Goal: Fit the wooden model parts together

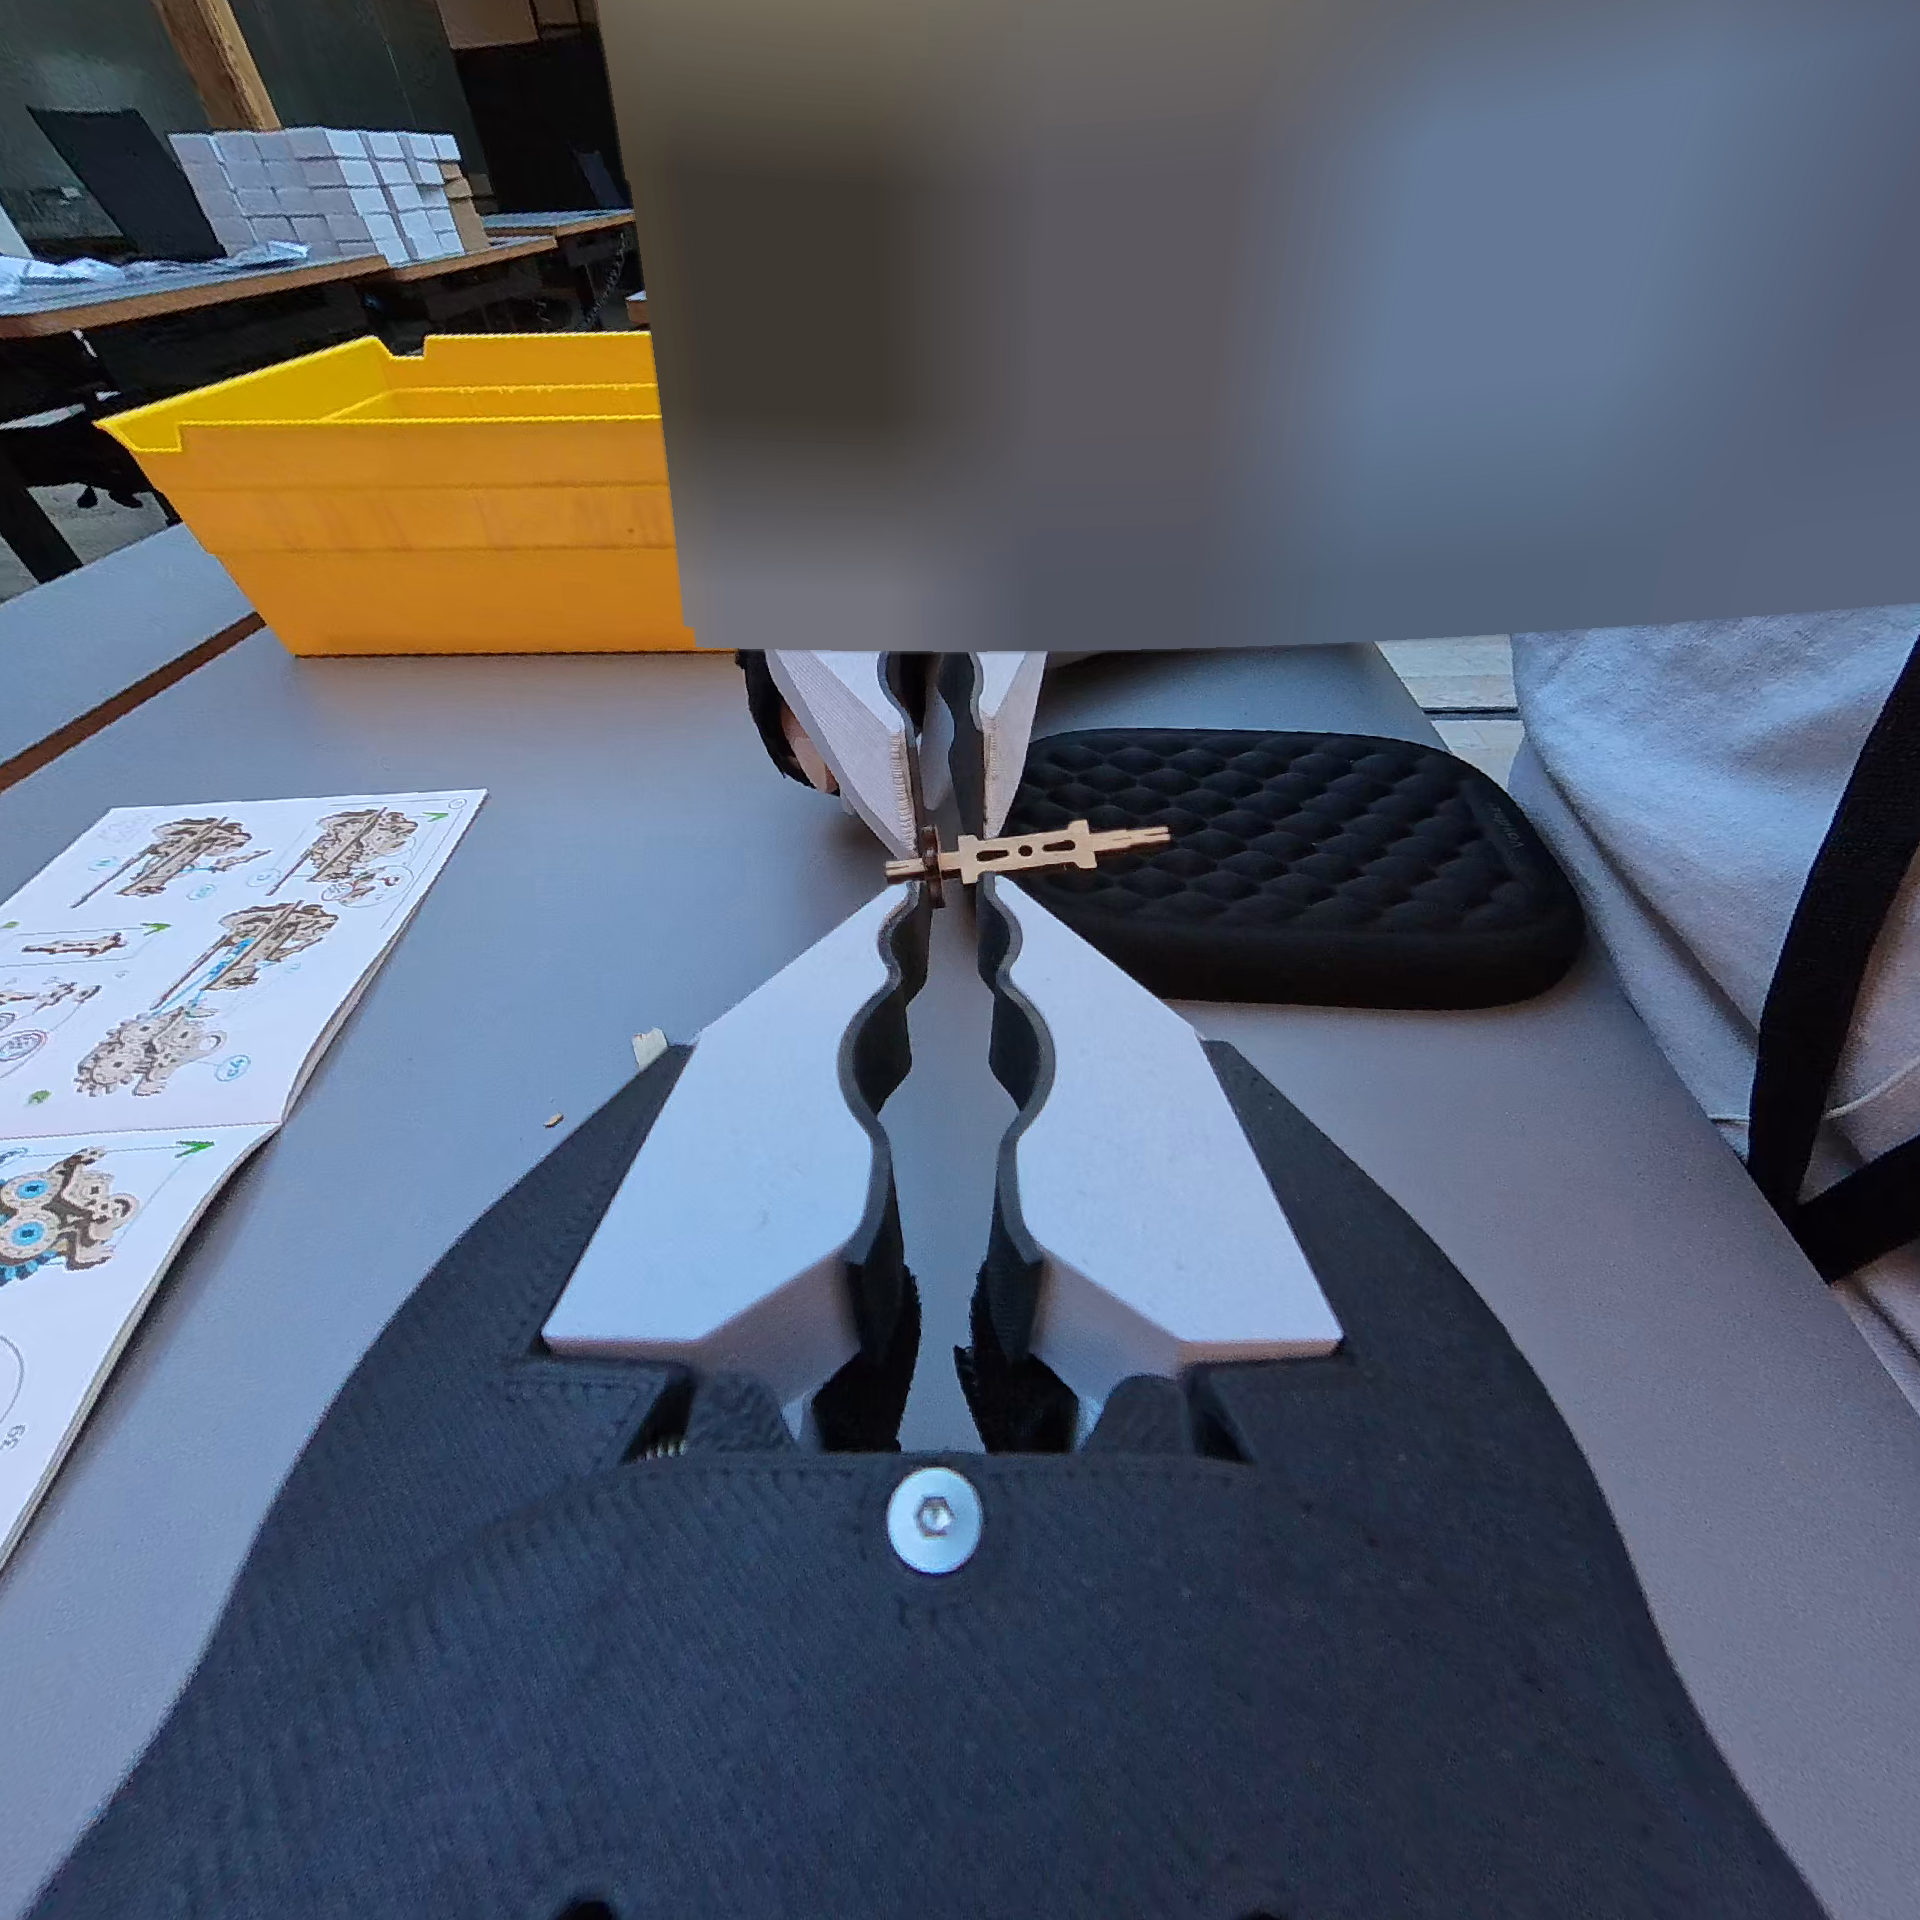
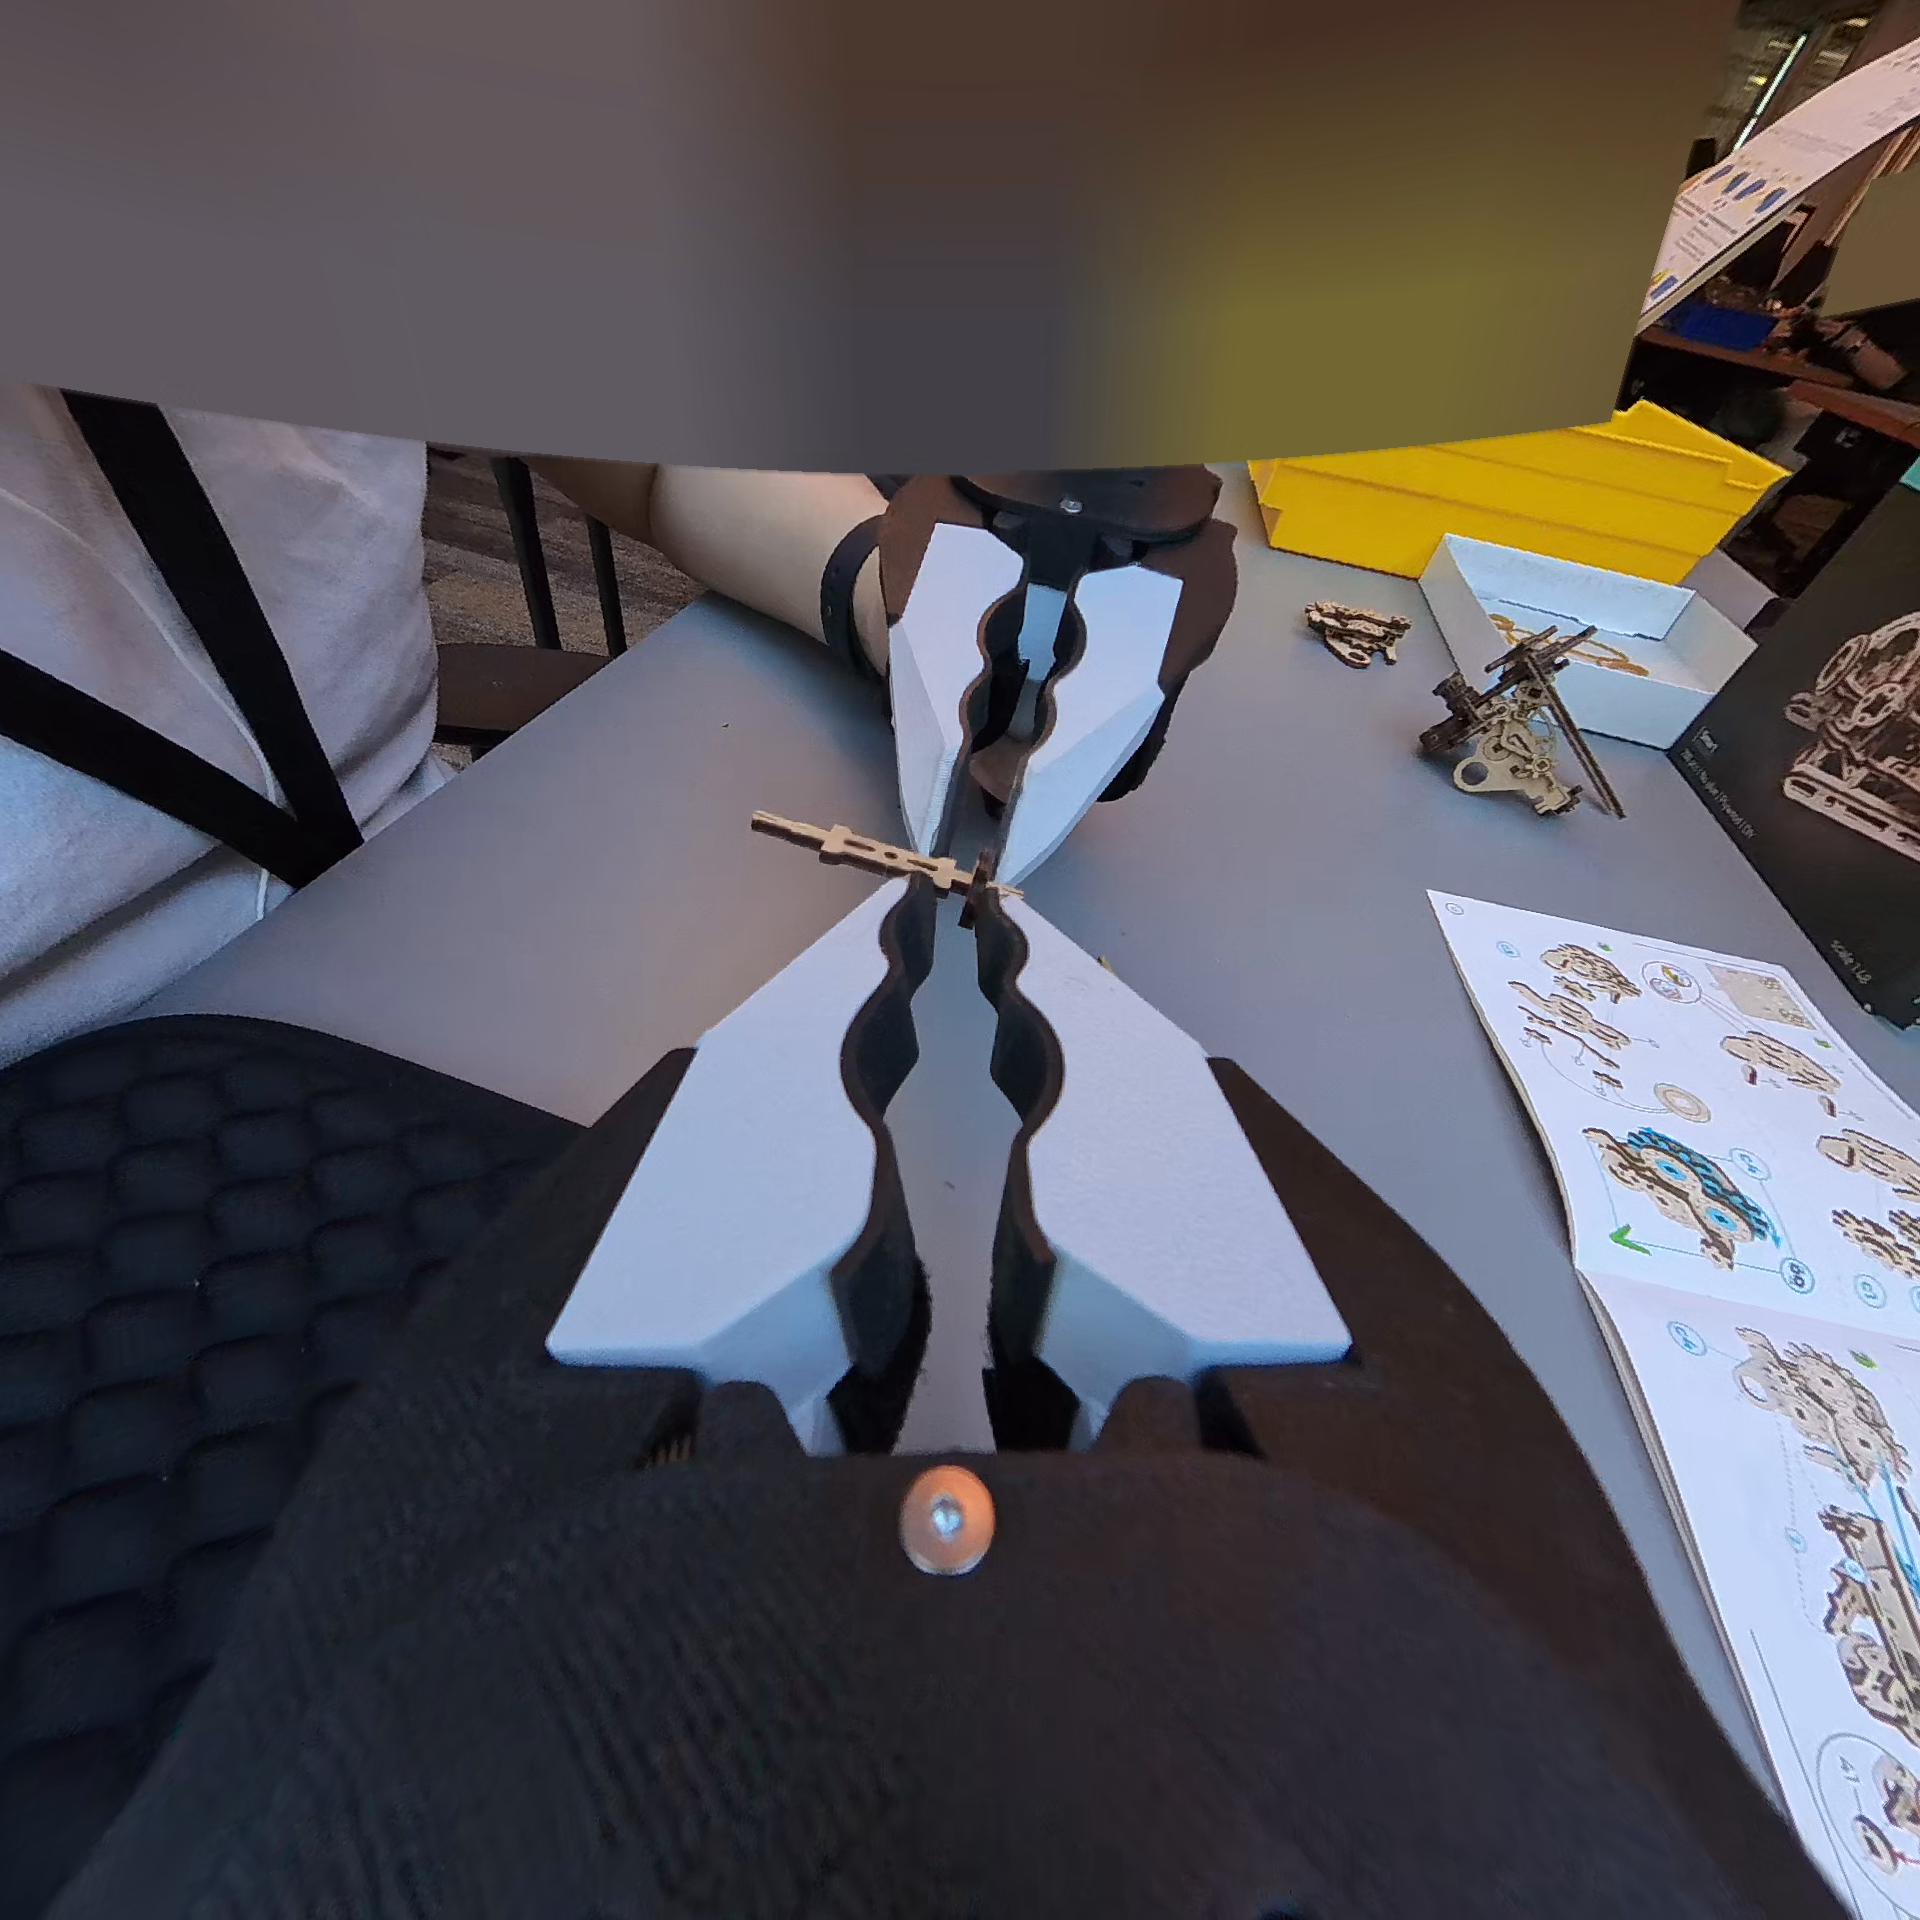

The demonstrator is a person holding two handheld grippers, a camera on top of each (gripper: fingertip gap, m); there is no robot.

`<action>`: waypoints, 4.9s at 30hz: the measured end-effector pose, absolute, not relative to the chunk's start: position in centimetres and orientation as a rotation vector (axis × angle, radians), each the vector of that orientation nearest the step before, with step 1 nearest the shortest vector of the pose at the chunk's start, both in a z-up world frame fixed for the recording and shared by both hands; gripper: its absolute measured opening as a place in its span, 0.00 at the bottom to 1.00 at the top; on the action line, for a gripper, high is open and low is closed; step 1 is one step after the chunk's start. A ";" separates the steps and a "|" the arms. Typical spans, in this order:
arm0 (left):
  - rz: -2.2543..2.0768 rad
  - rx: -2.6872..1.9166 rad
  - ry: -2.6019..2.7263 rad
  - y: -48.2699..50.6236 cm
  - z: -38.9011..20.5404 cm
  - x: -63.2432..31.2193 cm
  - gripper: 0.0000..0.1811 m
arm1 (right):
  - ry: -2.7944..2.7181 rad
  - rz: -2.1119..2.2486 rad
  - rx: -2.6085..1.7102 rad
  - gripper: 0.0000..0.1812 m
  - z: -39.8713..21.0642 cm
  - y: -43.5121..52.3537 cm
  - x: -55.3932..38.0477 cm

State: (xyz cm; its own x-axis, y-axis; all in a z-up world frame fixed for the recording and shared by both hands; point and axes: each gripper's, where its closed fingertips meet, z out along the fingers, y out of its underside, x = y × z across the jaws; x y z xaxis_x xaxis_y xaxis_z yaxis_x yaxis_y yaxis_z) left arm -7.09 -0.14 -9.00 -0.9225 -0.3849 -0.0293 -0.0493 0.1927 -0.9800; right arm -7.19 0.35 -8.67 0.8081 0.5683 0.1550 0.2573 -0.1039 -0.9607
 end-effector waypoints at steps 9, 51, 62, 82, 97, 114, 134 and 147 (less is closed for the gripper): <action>-1.781 -0.411 2.229 -0.2 -9.2 -7.2 0.04 | -0.665 0.284 -1.693 0.03 -8.9 0.3 -7.3; -1.491 -0.233 2.121 0.0 -9.9 -6.5 0.04 | -0.877 -0.068 -1.620 0.04 -9.4 0.5 -6.8; -1.382 -0.166 2.108 -0.3 -10.1 -6.9 0.04 | -0.880 -0.027 -1.646 0.04 -9.7 0.4 -7.0; -1.309 -0.150 2.145 -0.5 -11.3 -7.0 0.03 | -0.891 -0.002 -1.697 0.04 -10.8 0.2 -7.1; -1.591 -0.344 2.217 -0.1 -10.4 -6.6 0.03 | -0.719 0.243 -1.672 0.04 -9.8 0.6 -6.5; -1.661 -0.395 2.280 0.1 -10.5 -6.8 0.03 | -0.802 0.135 -1.605 0.07 -9.5 0.5 -7.2; -1.709 -0.411 2.299 -0.5 -10.3 -7.1 0.00 | -0.735 0.279 -1.640 0.00 -9.1 0.5 -6.9; -1.639 -0.487 2.150 0.7 -9.7 -5.3 0.09 | -0.442 0.505 -1.627 0.00 -7.9 1.5 -5.1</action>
